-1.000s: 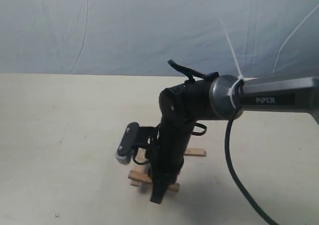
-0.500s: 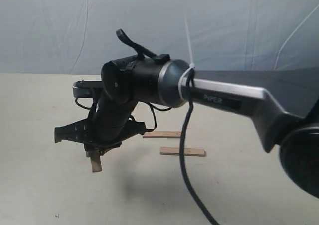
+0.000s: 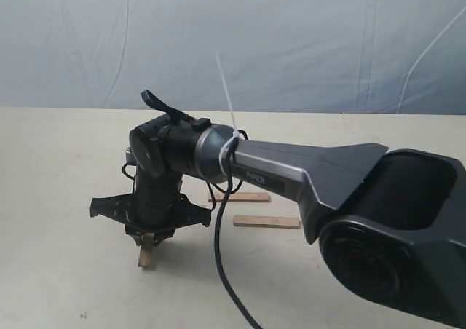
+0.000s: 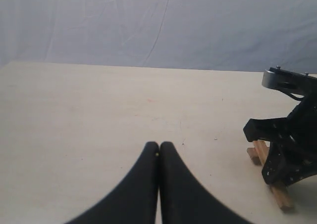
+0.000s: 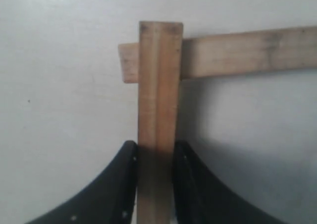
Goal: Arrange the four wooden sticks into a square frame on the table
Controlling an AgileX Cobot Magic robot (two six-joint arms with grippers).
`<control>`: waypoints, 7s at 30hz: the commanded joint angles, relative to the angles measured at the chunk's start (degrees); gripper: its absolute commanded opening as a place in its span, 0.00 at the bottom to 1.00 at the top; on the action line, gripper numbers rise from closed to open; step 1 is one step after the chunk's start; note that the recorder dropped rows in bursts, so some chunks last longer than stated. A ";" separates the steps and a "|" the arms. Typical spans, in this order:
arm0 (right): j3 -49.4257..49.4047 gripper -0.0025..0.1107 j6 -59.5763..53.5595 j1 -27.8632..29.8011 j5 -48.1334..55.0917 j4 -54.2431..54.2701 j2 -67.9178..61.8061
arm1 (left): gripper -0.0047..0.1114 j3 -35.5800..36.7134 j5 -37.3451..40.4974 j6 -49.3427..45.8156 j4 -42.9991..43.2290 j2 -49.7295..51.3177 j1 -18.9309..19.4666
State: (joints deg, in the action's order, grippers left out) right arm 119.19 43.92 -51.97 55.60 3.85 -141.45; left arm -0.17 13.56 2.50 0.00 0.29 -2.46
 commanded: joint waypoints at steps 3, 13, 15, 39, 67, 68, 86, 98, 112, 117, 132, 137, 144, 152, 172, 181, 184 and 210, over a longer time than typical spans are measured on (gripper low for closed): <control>0.68 0.02 2.32 -0.15 -2.19 -0.70 -0.23 | 0.04 0.17 0.15 -0.06 0.34 -0.29 0.00; 0.68 0.25 0.62 2.01 -0.91 -3.85 6.01 | 0.04 0.17 0.15 -0.06 0.34 -0.29 0.00; 0.68 0.10 -6.94 4.57 4.03 -3.85 10.66 | 0.04 0.17 0.15 -0.06 0.34 -0.29 0.00; -28.82 0.54 -80.35 14.03 1.94 -5.90 22.61 | 0.04 0.17 0.15 -0.06 0.34 -0.29 0.00; -28.56 0.51 -91.85 17.97 -4.70 -0.93 13.30 | 0.04 0.17 0.15 -0.06 0.34 -0.29 0.00; -28.56 0.51 -92.10 17.97 -4.84 -1.04 13.30 | 0.04 0.17 0.15 -0.06 0.34 -0.29 0.00; -22.17 0.51 -90.53 17.97 3.72 1.67 13.30 | 0.04 0.17 0.15 -0.06 0.34 -0.29 0.00; -22.66 0.51 -90.15 17.97 7.30 5.24 13.81 | 0.04 0.17 0.15 -0.06 0.34 -0.29 0.00; -22.92 0.51 -86.06 19.64 5.94 3.74 15.16 | 0.04 0.17 0.15 -0.06 0.34 -0.29 0.00; -22.92 0.51 -85.64 23.46 3.87 6.52 14.92 | 0.04 0.17 0.15 -0.06 0.34 -0.29 0.00; -22.92 0.45 -85.76 26.15 1.24 12.88 12.60 | 0.04 0.17 0.15 -0.06 0.34 -0.29 0.00; -22.92 0.22 -85.87 25.82 3.46 14.60 11.88 | 0.04 0.17 0.15 -0.06 0.34 -0.29 0.00; -22.92 0.38 -85.55 23.90 3.35 11.77 11.88 | 0.04 0.17 0.15 -0.06 0.34 -0.29 0.00; -22.92 0.38 -83.44 20.68 2.71 7.40 11.88 | 0.04 0.17 0.15 -0.06 0.34 -0.29 0.00; -22.92 0.46 -84.81 19.32 0.97 4.00 10.81 | 0.04 0.17 0.15 -0.06 0.34 -0.29 0.00; -22.81 0.12 -82.25 19.32 1.89 0.91 8.61 | 0.04 0.17 0.15 -0.06 0.34 -0.29 0.00; -22.80 0.02 -77.91 19.32 3.16 -0.14 8.98 | 0.04 0.17 0.15 -0.06 0.34 -0.29 0.00; -18.80 0.02 4.16 2.55 -4.33 -14.42 13.17 | 0.04 0.17 0.15 -0.06 0.34 -0.29 0.00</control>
State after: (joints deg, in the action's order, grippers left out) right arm 99.98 41.96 -49.14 52.30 -7.74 -127.85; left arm -0.17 13.56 2.50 0.00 0.29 -2.46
